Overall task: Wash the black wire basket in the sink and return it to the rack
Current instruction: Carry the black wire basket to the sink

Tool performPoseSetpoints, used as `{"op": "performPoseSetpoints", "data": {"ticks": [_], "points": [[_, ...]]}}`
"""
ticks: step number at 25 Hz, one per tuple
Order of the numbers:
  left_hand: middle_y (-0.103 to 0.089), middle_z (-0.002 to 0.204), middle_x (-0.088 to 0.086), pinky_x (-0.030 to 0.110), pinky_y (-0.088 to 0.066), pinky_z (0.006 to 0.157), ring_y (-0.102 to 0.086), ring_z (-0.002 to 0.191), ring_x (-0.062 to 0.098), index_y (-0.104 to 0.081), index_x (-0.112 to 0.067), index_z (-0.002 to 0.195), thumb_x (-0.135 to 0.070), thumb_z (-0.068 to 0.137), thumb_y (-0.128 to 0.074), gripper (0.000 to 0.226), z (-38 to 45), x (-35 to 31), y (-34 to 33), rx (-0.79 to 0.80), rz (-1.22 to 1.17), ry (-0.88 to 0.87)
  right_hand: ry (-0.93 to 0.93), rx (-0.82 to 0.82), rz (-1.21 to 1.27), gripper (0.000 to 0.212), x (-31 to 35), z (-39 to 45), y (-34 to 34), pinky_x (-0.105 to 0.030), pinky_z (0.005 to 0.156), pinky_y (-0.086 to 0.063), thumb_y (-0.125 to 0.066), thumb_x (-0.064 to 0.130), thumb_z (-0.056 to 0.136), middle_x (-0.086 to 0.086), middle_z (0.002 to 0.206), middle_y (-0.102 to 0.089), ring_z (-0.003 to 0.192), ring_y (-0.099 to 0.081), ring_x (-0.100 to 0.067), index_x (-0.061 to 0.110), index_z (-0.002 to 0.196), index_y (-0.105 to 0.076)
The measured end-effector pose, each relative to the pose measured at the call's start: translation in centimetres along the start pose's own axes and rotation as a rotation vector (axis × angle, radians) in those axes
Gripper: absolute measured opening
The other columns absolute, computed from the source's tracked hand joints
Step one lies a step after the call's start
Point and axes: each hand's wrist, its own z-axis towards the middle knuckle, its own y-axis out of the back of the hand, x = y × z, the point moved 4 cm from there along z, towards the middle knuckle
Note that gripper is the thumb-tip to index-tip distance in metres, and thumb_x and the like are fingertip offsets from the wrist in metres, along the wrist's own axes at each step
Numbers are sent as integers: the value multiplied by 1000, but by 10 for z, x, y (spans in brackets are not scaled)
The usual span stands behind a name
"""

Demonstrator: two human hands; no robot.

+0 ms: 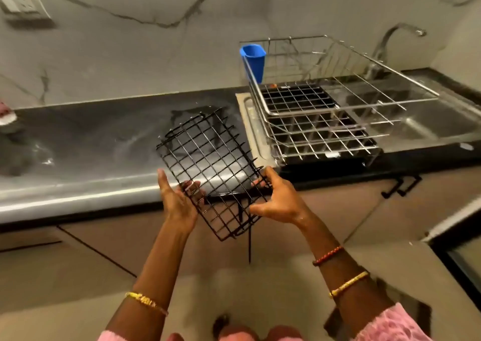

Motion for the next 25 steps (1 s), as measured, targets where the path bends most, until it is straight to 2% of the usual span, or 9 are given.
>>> {"op": "performPoseSetpoints", "data": {"ticks": [3,6,9,12,14,16,18,22,25], "points": [[-39,43,-5,21,-26,46,-32,39,11,-41,-20,54,-81,81,-26,69,-67,81,-4,-90,-63,57,-9,24,-26,75,-49,-78,20,-24,87,-46,-79,22,67,1,126,-46,116,-45,-12,16,130,-38],[-32,39,-6,17,-20,37,-26,33,9,-30,-22,48,-84,78,-25,69,-126,149,-32,-106,-90,101,-187,1,-14,95,-113,-151,47,-23,104,-30,-79,22,69,-5,151,-22,135,-28,-17,16,145,-23],[-32,46,-5,20,-21,38,-27,38,10,-30,-24,53,-85,76,-28,65,-165,209,-73,-84,-22,154,-347,-86,131,84,-172,-216,85,-38,104,-41,-79,17,68,-9,148,-27,131,-34,-21,19,140,-34],[-32,48,-6,20,-24,38,-29,40,9,-47,-24,61,-87,72,-32,65,-182,253,-126,-7,62,218,-355,-238,243,52,-208,-254,128,-14,67,-51,-67,-13,67,-13,114,-50,102,-50,-17,23,101,-52],[-49,58,-4,22,-39,46,-46,48,11,-63,-20,117,-90,66,-35,91,-188,278,-174,58,112,275,-437,-366,274,47,-233,-271,159,-9,55,-45,-58,-23,66,-3,93,-53,83,-55,-6,19,88,-50],[-68,113,10,34,-52,86,-65,101,30,-33,-15,147,-88,69,-35,106,-192,302,-226,114,183,350,-537,-464,345,42,-260,-279,192,-13,46,-43,-51,-25,68,-3,83,-52,60,-53,-2,10,91,-49],[-40,145,17,41,-33,110,-38,134,35,-30,-11,147,-79,79,-34,96,-198,321,-282,199,210,381,-609,-555,381,38,-286,-277,233,-13,41,-40,-47,-23,70,-4,79,-50,55,-47,-7,10,89,-48],[-42,129,24,44,-35,106,-38,120,36,-42,-1,139,-65,91,-29,81,-189,345,-398,376,163,361,-653,-647,411,36,-327,-258,324,-11,46,-39,-47,-16,79,3,77,-48,63,-45,-6,20,84,-45],[-70,106,18,36,-53,88,-67,93,32,-59,-8,127,-70,85,-39,78,-167,346,-483,425,165,323,-592,-730,399,32,-340,-238,399,-21,57,-44,-52,-6,81,1,80,-55,71,-53,-13,25,85,-49]]}}
